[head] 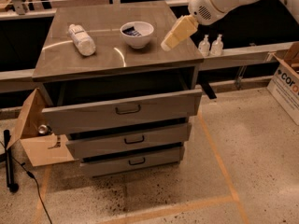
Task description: Pick rxbar blueberry from white bowl and place on counter
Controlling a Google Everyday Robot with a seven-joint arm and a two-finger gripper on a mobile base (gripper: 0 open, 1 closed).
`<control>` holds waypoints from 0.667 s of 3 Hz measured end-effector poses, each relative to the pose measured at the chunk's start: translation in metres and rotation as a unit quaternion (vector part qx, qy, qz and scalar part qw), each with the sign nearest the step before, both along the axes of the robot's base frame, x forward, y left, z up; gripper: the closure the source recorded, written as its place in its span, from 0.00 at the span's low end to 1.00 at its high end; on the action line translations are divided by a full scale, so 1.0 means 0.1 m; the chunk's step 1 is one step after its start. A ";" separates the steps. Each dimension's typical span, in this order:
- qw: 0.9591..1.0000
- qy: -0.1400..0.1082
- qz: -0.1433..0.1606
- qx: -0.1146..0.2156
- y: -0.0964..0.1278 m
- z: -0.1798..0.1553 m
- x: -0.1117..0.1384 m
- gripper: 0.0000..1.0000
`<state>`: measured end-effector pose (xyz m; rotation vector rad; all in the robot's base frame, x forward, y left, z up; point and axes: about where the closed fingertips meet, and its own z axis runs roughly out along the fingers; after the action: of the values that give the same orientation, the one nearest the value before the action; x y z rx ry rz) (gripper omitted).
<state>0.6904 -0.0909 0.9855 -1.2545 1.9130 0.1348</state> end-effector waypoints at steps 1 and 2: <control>0.999 -0.012 -0.006 0.040 0.28 0.00 0.32 0.18; 0.997 -0.012 -0.016 0.068 0.49 -0.05 0.70 0.34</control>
Offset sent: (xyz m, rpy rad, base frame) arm 0.1197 0.0692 -0.0015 0.2022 -0.0286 -0.0606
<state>0.7605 -0.0423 0.9809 -1.1297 1.8702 0.2280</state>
